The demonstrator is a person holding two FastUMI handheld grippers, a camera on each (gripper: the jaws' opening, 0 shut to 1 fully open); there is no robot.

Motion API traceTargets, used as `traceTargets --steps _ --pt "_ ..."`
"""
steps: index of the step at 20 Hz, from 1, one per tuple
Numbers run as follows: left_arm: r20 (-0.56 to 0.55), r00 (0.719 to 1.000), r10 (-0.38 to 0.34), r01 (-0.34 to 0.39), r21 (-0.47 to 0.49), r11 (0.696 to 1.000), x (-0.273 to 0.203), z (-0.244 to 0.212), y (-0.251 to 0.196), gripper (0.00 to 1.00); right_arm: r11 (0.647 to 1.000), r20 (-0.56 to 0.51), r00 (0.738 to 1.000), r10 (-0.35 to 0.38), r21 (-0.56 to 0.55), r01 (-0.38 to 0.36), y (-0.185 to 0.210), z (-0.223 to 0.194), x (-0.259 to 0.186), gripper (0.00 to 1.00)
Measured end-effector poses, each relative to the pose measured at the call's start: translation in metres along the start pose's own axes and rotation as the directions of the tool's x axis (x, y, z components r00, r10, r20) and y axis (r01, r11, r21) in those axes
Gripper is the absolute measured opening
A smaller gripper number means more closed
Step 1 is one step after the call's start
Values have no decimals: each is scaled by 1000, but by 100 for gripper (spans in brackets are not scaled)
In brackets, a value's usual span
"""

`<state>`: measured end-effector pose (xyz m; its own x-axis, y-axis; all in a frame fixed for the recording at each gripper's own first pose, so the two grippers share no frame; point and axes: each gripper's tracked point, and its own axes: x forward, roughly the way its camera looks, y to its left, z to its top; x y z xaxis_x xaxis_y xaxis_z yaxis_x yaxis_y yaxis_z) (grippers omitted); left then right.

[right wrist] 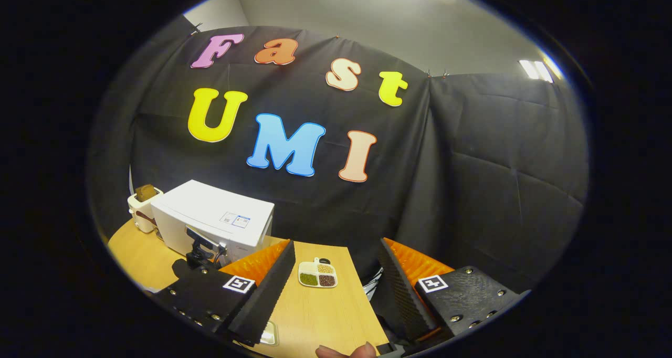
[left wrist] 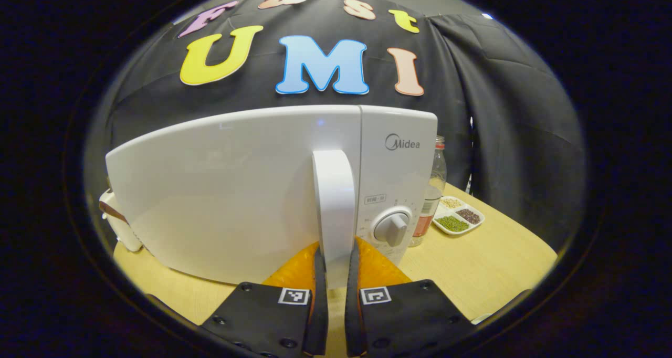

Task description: Open the microwave oven with the left hand, put the food in, and close the microwave oven.

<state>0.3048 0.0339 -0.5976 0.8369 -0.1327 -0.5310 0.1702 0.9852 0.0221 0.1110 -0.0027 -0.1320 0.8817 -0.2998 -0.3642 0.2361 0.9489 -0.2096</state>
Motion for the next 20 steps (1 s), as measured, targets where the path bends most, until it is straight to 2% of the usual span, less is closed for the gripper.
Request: traceTargets --steps 3,4,13,20 --pt "-26 1000 -13 14 48 999 1 -2 0 22 1000 20 1000 10 -15 -9 -2 3 -14 97" --pt "-28 999 -17 19 56 998 -1 -1 0 18 1000 26 1000 13 -12 -12 -3 4 -19 97" --pt "-89 995 -48 57 95 994 -2 -2 -1 18 995 32 998 54 88 -56 -3 0 -46 97" --pt "-120 991 -55 66 86 994 -2 -2 -1 17 995 45 999 8 97 -12 -25 1 -66 97"
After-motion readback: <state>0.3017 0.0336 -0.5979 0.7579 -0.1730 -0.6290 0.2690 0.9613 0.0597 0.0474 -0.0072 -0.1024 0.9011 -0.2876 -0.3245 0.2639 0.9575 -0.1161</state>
